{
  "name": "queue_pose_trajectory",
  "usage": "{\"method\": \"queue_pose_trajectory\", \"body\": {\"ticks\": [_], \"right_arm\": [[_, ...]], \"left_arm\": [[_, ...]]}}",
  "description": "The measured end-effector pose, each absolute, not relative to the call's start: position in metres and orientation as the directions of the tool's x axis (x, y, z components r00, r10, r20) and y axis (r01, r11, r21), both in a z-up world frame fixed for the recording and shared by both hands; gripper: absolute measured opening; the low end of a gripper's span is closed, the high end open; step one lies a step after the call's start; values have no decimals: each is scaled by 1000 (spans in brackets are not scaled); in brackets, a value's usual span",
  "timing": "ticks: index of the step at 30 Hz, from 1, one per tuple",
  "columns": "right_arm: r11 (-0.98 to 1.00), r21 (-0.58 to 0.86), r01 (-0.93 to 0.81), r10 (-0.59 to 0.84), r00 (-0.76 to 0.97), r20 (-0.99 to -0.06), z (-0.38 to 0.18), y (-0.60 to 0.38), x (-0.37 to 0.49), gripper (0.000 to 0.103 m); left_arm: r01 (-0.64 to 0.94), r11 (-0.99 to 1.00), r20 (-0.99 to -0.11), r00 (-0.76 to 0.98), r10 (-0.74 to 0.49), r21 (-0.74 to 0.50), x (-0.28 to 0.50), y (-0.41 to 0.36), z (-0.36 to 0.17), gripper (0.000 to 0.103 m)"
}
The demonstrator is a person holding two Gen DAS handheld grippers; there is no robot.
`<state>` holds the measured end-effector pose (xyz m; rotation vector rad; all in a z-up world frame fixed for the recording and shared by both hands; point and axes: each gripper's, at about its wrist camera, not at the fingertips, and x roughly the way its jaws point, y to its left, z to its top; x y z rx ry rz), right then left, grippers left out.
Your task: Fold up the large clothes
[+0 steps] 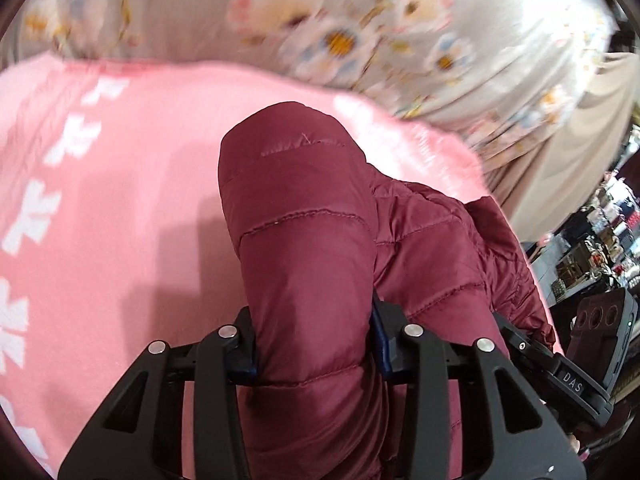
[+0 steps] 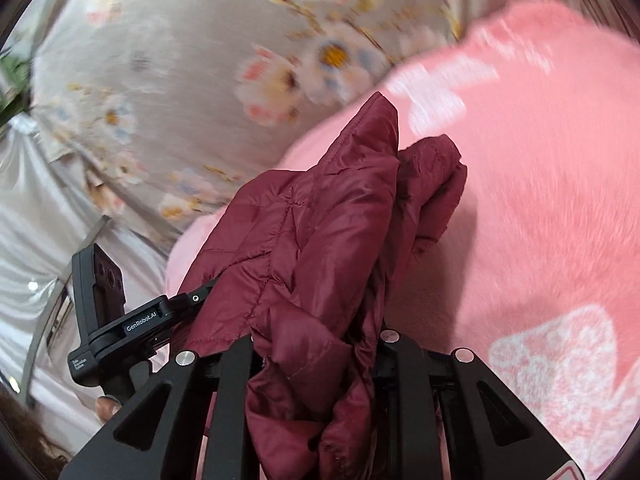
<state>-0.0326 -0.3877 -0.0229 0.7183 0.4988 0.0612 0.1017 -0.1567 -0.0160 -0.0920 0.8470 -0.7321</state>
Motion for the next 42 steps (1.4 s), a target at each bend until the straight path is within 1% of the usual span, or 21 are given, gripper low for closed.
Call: {"method": "queue_pose_trajectory", "body": {"ticks": [6, 13, 21, 26, 30, 34, 36, 42], "right_arm": [[828, 561, 13, 171, 947, -273, 48, -364, -62, 19], [885, 453, -105, 169, 980, -103, 118, -334, -80, 19], [911, 351, -217, 214, 976, 48, 176, -307, -79, 20], [917, 291, -275, 252, 961, 115, 202, -289, -64, 20], [917, 263, -301, 276, 953, 127, 208, -274, -39, 20], [911, 277, -305, 289, 952, 99, 197, -266, 2, 20], [906, 299, -300, 292, 954, 71, 184, -267, 27, 20], [903, 352, -245, 279, 959, -48, 129, -269, 98, 20]], "left_arm": [[643, 705, -480, 537, -694, -299, 61, -134, 65, 39], [690, 689, -303, 623, -721, -222, 33, -105, 133, 39], [698, 706, -107, 698, -708, -121, 21, -67, 188, 39], [681, 731, -12, 731, -682, -54, 23, -46, 205, 41], [667, 742, 9, 744, -668, -67, 48, -29, 209, 41], [647, 758, -12, 760, -650, -78, 82, -23, 200, 41], [634, 769, -36, 769, -638, -81, 105, -23, 190, 41], [596, 800, -156, 786, -598, -65, 178, -38, 136, 41]]}}
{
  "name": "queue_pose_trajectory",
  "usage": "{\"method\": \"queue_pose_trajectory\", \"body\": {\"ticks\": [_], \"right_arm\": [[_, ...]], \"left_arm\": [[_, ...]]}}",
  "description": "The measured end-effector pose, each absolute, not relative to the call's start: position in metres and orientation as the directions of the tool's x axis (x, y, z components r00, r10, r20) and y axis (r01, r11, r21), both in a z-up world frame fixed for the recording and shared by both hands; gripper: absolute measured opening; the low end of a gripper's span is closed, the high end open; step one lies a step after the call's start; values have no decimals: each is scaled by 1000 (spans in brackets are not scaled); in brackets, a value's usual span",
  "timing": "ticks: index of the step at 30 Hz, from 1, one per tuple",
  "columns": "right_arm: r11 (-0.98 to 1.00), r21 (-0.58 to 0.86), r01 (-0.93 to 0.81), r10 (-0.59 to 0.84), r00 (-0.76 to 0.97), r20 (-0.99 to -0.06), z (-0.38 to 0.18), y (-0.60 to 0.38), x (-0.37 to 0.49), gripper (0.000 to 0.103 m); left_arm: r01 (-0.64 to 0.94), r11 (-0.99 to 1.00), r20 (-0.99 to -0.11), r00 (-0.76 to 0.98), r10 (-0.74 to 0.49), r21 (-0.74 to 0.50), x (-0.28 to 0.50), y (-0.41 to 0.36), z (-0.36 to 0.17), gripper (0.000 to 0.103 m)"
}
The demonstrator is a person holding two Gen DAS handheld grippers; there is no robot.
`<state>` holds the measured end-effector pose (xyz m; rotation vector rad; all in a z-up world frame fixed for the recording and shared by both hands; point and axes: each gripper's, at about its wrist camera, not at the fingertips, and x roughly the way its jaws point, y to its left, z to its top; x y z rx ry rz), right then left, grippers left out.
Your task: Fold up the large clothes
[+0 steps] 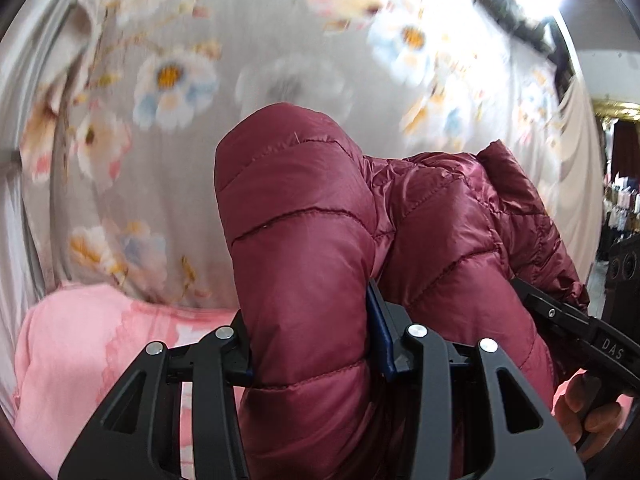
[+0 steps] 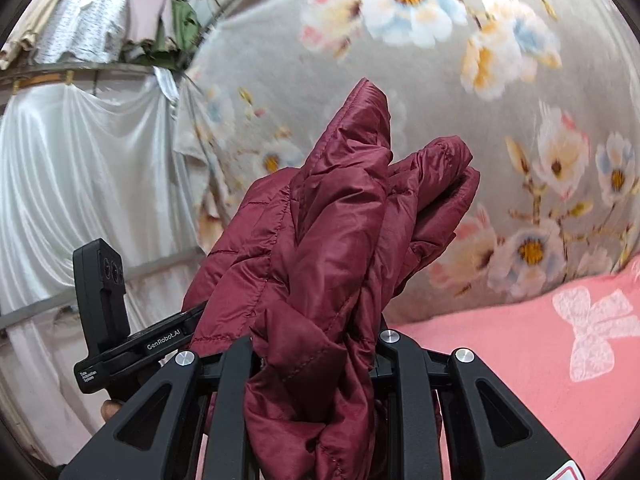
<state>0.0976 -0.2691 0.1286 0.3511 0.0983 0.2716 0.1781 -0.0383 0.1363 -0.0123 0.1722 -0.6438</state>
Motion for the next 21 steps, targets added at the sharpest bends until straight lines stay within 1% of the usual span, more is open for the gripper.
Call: {"method": "queue_pose_trajectory", "body": {"ticks": [3, 9, 15, 21], "right_arm": [[904, 370, -214, 271, 957, -107, 97, -270, 125, 20], [891, 426, -155, 267, 939, -217, 32, -277, 172, 20], [880, 465, -97, 270, 908, -320, -28, -280, 203, 20], [876, 482, -29, 266, 861, -433, -83, -279, 221, 21]], "left_arm": [[593, 802, -234, 771, -592, -76, 218, -45, 99, 41], [581, 805, -351, 735, -581, -116, 272, -56, 33, 41], [562, 816, -458, 695, -555, -138, 305, -63, -21, 41], [525, 839, -571, 648, -504, -144, 328, -67, -77, 41]]}}
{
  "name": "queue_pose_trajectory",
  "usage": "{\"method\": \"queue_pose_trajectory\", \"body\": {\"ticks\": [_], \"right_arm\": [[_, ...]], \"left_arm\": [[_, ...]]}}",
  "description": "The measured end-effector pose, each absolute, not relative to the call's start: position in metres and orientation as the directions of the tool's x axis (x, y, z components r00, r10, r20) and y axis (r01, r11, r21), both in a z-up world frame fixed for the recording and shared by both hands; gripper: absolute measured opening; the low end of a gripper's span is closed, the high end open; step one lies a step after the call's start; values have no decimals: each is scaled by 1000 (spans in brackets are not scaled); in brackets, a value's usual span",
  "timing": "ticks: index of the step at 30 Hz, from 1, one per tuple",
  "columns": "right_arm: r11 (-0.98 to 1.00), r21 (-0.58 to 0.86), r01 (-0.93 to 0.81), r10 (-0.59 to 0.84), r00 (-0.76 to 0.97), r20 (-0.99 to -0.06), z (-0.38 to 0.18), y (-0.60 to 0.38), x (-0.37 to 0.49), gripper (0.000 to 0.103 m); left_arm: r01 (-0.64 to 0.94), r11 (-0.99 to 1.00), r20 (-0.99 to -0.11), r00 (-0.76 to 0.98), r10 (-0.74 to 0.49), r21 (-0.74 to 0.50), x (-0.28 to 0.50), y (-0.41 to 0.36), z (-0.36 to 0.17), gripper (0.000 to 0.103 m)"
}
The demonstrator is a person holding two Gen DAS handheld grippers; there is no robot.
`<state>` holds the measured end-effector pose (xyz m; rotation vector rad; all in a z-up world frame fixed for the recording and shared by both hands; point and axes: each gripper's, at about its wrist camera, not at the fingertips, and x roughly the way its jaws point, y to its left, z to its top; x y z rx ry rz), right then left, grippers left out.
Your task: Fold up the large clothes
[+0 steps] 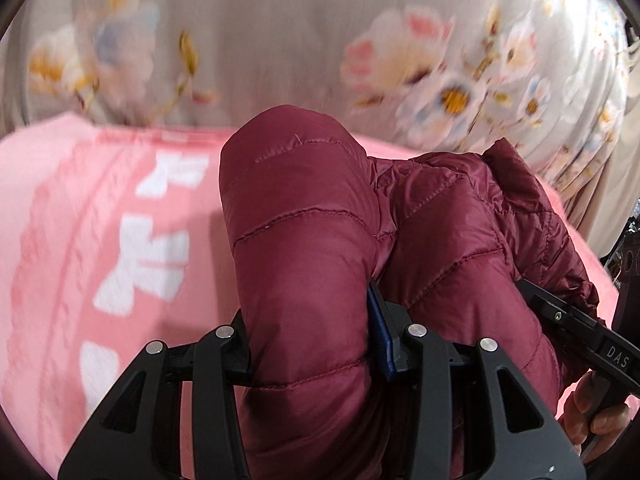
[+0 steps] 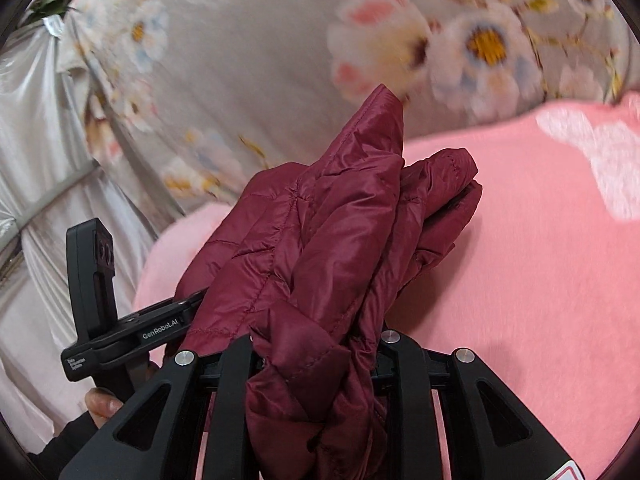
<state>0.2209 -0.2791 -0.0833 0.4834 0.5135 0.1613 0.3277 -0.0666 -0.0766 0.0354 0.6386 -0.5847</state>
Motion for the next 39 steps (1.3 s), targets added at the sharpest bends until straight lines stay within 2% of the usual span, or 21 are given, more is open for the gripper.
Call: {"method": "queue_pose_trajectory", "body": {"ticks": [5, 7, 8, 9, 10, 11, 13, 15, 17, 20, 23, 29, 32, 39], "right_arm": [[857, 514, 30, 255, 841, -476, -111, -287, 220, 33], [844, 533, 59, 252, 833, -492, -112, -292, 218, 34], [848, 523, 82, 235, 827, -511, -111, -293, 215, 38], [858, 501, 110, 206, 821, -533, -108, -294, 211, 42], [871, 470, 143, 166, 815, -556, -104, -295, 204, 49], [878, 448, 168, 131, 816, -563, -99, -296, 198, 57], [894, 365, 259, -4, 821, -571, -83, -299, 176, 58], [914, 293, 282, -80, 831, -550, -63, -293, 168, 52], [945, 198, 260, -110, 824, -556, -45, -277, 179, 22], [964, 120, 236, -132, 822, -553, -33, -259, 202, 10], [960, 114, 257, -144, 797, -587, -36, -259, 235, 8], [945, 97, 311, -170, 726, -666, -78, -271, 278, 8], [946, 100, 308, -162, 717, -679, -93, -273, 285, 6], [946, 144, 292, -118, 720, -684, -114, -279, 291, 5]], "left_arm": [[488, 864, -577, 672, -465, -128, 329, -60, -95, 53], [461, 878, -591, 675, -442, -130, 329, -58, -94, 58], [437, 892, -605, 681, -413, -116, 330, -58, -93, 68], [395, 915, -624, 695, -357, -84, 329, -58, -90, 73], [347, 937, -644, 707, -292, -45, 327, -57, -87, 80], [308, 951, -659, 713, -241, -15, 323, -55, -81, 81], [248, 968, -674, 720, -168, 24, 316, -50, -69, 81], [177, 981, -669, 739, -83, 74, 310, -49, -56, 81], [139, 984, -645, 764, -32, 115, 306, -54, -43, 81], [126, 980, -604, 797, -7, 156, 306, -73, -30, 81], [136, 977, -612, 791, -6, 166, 320, -97, -31, 81], [143, 970, -676, 736, 28, 196, 352, -121, -73, 81], [140, 970, -669, 743, 28, 197, 353, -123, -84, 87], [134, 977, -666, 746, 8, 163, 358, -121, -97, 89]]}}
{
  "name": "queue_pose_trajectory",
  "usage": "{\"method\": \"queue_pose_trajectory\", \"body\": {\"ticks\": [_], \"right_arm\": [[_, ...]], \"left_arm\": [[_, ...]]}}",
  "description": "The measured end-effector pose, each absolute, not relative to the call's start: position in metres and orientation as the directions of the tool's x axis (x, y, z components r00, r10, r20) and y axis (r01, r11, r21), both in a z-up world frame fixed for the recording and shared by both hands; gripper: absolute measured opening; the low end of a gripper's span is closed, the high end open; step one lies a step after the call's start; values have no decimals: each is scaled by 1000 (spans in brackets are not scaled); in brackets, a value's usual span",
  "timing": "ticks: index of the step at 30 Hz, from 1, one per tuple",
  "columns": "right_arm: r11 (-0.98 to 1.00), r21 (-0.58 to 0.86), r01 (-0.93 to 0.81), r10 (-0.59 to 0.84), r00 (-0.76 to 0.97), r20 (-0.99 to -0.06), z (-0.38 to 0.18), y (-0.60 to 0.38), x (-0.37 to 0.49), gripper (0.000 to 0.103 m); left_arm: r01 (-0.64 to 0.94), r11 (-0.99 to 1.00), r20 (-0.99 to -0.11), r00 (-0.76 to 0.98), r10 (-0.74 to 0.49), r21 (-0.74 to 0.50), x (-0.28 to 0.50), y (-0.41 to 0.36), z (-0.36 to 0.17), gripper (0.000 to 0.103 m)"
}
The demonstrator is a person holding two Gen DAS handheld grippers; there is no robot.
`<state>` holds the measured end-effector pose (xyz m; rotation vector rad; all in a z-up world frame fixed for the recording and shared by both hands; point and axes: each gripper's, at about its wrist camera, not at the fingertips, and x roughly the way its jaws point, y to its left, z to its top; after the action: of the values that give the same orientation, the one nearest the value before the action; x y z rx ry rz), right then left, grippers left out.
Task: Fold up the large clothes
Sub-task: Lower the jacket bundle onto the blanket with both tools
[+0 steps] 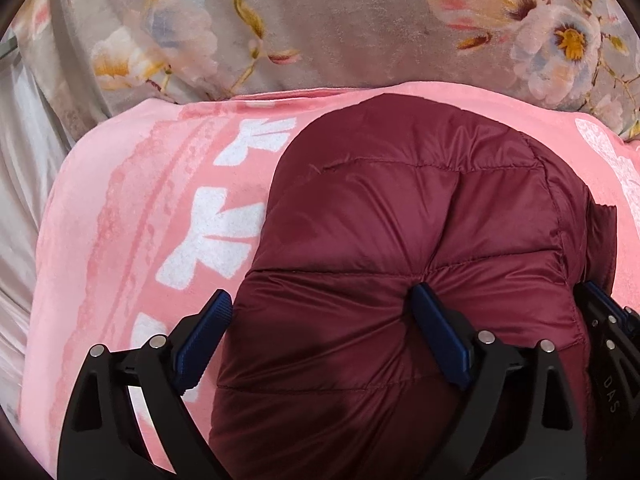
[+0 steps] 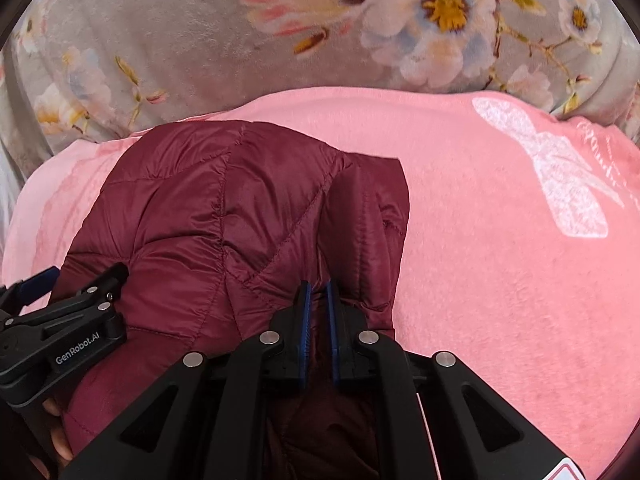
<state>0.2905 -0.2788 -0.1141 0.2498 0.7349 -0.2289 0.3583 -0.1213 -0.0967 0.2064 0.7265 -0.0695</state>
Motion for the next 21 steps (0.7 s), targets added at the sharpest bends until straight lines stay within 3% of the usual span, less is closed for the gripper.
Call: {"method": "queue_pose_trajectory", "body": {"ticks": [21], "right_arm": [[946, 145, 288, -117, 725, -679, -120, -280, 295, 5]], "left_arm": [[103, 985, -628, 778, 5, 136, 357, -121, -109, 93]]}}
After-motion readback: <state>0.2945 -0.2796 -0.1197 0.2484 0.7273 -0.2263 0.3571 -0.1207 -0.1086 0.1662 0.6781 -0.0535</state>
